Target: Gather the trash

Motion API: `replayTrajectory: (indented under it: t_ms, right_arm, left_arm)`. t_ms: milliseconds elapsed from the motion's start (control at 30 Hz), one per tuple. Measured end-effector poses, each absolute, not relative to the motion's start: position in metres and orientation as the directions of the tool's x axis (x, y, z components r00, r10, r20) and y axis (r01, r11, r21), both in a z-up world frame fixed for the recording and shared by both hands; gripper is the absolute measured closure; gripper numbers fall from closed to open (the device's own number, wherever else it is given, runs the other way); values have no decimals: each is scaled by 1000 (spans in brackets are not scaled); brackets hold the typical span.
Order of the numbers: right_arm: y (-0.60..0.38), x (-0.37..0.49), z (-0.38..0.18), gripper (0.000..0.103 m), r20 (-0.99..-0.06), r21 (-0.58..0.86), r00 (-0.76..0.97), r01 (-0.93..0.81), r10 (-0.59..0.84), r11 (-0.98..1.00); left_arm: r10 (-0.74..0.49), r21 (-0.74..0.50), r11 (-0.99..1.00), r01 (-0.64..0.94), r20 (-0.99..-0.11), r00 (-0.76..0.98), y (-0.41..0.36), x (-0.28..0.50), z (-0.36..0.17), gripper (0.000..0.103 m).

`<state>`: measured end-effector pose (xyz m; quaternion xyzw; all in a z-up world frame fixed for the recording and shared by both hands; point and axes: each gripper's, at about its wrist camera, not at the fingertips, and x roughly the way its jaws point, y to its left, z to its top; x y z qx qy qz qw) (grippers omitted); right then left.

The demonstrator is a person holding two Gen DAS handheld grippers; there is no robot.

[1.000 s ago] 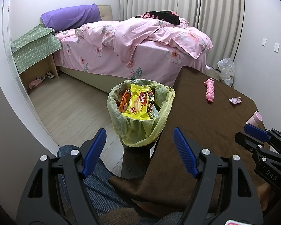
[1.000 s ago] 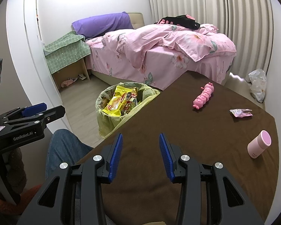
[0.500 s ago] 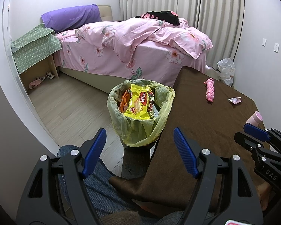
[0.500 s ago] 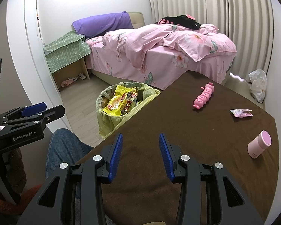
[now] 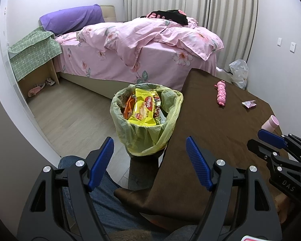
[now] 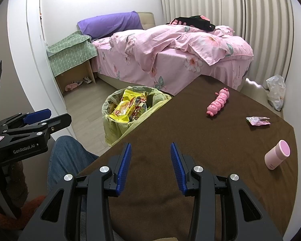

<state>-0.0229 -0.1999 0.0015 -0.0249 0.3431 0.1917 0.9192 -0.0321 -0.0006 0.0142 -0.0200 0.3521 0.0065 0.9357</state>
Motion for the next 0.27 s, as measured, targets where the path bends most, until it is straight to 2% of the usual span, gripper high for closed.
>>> replayTrajectory:
  t_ms: [267]
  right_arm:
    - [-223,-11,-13,64,-666,59,701,-291,255,955]
  left_arm:
    - [-96,-75,995,60,-698,709,-21,-5,-9,32]
